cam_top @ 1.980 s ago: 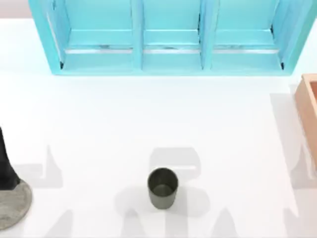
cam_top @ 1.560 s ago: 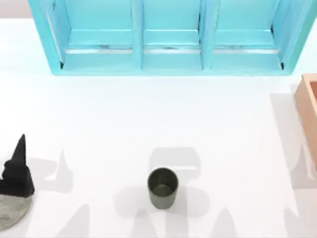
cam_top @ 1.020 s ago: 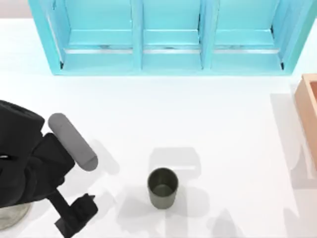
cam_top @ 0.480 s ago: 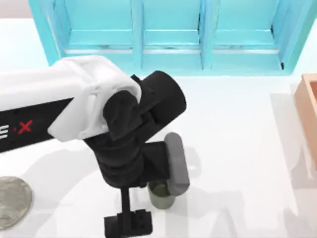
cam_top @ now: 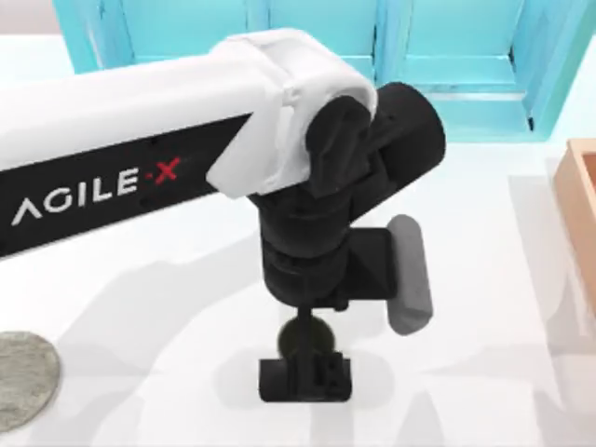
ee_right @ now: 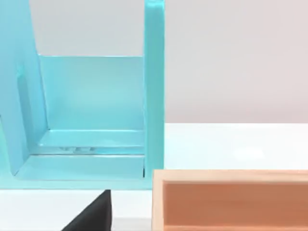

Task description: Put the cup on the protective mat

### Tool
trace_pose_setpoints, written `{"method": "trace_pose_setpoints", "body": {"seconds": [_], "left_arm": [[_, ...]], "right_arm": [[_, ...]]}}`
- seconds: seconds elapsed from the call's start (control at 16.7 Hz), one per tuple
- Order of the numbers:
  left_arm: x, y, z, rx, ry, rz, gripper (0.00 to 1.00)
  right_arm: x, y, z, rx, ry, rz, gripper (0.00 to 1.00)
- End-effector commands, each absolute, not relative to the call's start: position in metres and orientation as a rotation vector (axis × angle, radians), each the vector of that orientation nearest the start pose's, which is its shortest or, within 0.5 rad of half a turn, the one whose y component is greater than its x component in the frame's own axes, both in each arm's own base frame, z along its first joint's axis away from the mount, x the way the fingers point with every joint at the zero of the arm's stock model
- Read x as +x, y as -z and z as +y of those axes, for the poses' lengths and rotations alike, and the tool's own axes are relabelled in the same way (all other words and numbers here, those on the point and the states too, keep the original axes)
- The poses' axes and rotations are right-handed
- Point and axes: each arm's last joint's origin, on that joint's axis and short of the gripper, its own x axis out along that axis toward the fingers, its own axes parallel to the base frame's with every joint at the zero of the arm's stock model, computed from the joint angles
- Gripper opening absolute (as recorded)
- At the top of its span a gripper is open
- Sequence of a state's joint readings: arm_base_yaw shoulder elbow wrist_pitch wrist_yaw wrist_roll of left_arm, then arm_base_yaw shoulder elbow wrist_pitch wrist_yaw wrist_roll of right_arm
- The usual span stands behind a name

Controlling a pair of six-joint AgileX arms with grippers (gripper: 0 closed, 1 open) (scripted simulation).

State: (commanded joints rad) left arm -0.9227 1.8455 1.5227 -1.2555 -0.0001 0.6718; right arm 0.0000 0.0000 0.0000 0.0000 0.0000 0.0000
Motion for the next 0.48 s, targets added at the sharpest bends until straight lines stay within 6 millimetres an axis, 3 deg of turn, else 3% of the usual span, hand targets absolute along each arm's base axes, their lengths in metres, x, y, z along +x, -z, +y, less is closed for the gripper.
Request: {"method": "trace_pose_setpoints", "body": {"seconds": [0.48], "left_arm": [[0.2151, -0.2336, -0.2760, 1.222, 1.220, 1.200, 1.00]], "right_arm": [[0.1057, -0.1600, -0.0012, 0.000, 0.000, 0.000, 1.00]]}}
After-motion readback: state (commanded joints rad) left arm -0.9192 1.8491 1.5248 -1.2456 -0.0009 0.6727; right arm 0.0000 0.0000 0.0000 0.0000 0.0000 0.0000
